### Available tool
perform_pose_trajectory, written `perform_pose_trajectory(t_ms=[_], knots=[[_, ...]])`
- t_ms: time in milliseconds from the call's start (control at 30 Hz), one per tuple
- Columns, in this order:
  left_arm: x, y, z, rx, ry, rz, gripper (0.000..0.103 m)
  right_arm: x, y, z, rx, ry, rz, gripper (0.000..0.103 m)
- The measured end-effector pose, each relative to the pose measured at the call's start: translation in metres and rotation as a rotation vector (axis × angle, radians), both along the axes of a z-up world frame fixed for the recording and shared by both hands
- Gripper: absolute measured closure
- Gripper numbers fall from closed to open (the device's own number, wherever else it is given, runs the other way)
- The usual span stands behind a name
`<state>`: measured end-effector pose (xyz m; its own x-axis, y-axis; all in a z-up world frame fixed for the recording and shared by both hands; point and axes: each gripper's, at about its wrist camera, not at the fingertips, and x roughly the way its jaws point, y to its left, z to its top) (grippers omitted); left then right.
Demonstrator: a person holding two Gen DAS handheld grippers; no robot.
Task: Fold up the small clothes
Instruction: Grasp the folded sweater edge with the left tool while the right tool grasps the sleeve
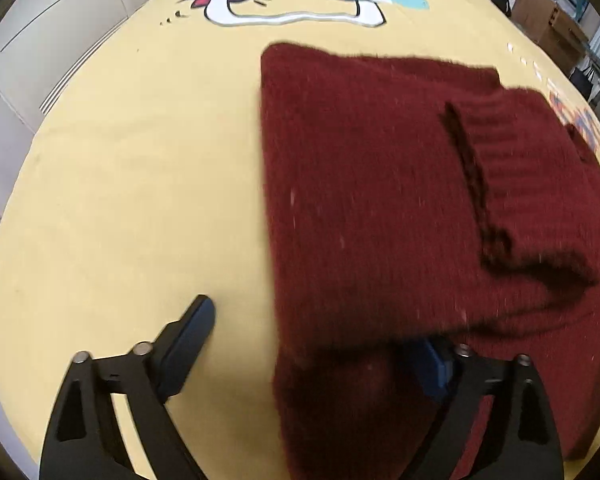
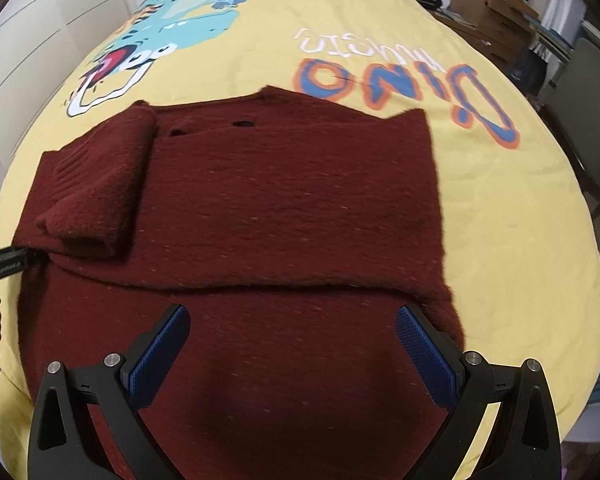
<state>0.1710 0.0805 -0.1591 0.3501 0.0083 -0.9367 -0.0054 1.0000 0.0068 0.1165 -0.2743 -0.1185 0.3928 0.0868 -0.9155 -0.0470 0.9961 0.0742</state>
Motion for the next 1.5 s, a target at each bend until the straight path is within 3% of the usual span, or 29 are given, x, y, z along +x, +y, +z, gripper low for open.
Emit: perform_pose_trajectory(t_ms=[167,300,333,467,633,767,867,967,1000,1033,1067,1133,1233,1500], knots=[[0.005,-0.005,0.004,-0.04,-0.002,-0.03,0.046,0.012,0.033,0.005,0.001,-0.02,0.067,0.0],[0.003,-0.014,0.01,-0.064,0.014,-0.068,0.086,0.028,0.072,0.017,0.015,-0.051,0.166,0.0],[0.003,-0.016,0.011,-0.061,0.017,-0.067,0.089,0.031,0.084,0.02,0.016,-0.061,0.198,0.0],[0.003,-0.018,0.012,-0.082,0.035,-0.061,0.089,0.041,0.137,0.02,-0.008,-0.076,0.333,0.0],[0.009,-0.012,0.013,-0.111,0.057,-0.051,0.089,0.053,0.196,0.004,-0.125,-0.079,0.481,0.001],[0.012,-0.011,0.015,-0.102,0.062,-0.064,0.089,0.062,0.223,-0.01,-0.217,-0.075,0.54,0.001],[0.015,-0.01,0.014,-0.1,0.063,-0.075,0.089,0.071,0.234,-0.016,-0.227,-0.064,0.569,0.006],[0.016,-0.012,0.014,-0.107,0.064,-0.078,0.089,0.082,0.241,-0.024,-0.23,-0.034,0.589,0.024],[0.015,-0.012,0.014,-0.109,0.065,-0.078,0.089,0.088,0.241,-0.027,-0.22,-0.011,0.588,0.042],[0.014,-0.012,0.014,-0.11,0.066,-0.078,0.089,0.091,0.241,-0.03,-0.209,0.003,0.583,0.052],[0.012,-0.007,0.015,-0.111,0.067,-0.077,0.089,0.094,0.242,-0.031,-0.197,0.009,0.576,0.056],[0.012,-0.001,0.015,-0.11,0.069,-0.079,0.089,0.099,0.236,-0.029,-0.177,0.011,0.56,0.089],[0.013,0.01,0.015,-0.107,0.072,-0.087,0.089,0.103,0.212,-0.012,-0.059,0.001,0.488,0.093],[0.015,0.004,0.016,-0.101,0.049,-0.07,0.089,0.106,0.116,0.031,0.092,-0.092,0.254,0.093]])
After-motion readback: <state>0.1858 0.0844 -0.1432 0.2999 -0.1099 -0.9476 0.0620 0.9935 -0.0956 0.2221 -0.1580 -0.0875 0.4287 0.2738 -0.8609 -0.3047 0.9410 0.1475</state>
